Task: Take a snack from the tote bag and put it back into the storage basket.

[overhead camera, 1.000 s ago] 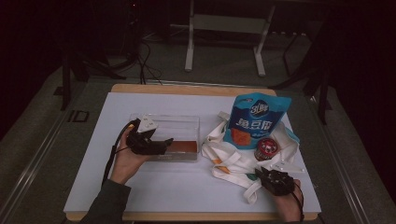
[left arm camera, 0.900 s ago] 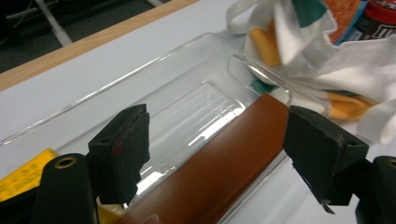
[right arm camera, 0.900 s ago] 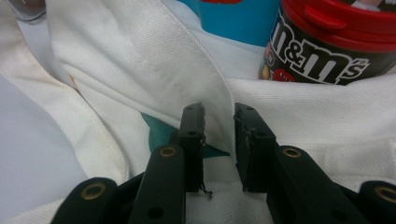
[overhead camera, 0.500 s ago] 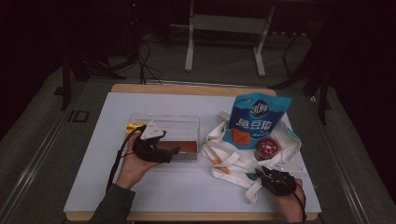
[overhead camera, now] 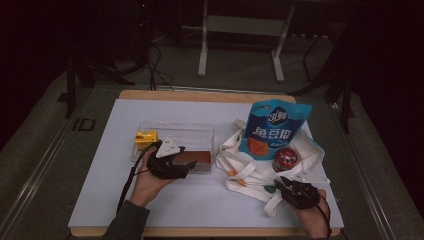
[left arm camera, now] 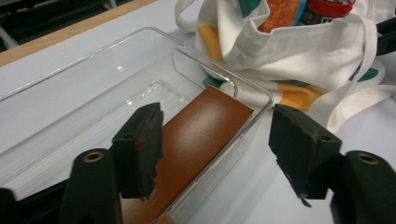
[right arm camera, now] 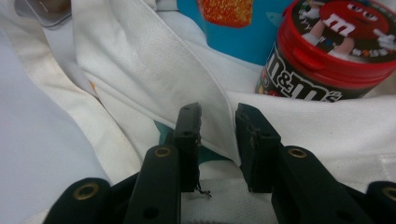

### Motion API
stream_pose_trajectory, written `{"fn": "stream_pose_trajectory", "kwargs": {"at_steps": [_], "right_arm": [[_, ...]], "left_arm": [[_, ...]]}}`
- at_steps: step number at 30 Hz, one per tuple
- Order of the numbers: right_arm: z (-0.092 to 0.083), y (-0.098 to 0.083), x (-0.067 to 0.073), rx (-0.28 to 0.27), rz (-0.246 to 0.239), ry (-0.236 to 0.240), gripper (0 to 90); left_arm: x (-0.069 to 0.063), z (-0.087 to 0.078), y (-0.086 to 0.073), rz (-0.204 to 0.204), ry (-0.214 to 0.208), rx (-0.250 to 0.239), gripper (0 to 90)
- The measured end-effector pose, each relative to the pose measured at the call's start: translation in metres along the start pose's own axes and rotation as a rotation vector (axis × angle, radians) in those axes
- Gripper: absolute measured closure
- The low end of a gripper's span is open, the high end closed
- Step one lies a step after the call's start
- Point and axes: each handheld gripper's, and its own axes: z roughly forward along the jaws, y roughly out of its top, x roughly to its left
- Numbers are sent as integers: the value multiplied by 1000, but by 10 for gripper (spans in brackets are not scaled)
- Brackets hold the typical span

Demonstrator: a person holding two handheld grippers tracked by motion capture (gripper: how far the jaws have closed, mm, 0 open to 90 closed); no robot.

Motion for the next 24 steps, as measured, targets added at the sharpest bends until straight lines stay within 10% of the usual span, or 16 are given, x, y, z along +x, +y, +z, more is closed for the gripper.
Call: {"fn": "stream_pose_trajectory", "kwargs": {"at_steps": [24], "right_arm": [[-9, 21, -2, -21, -30, 20, 709]], "left_arm": [[-12, -8, -25, 23, -14, -36, 487]]}}
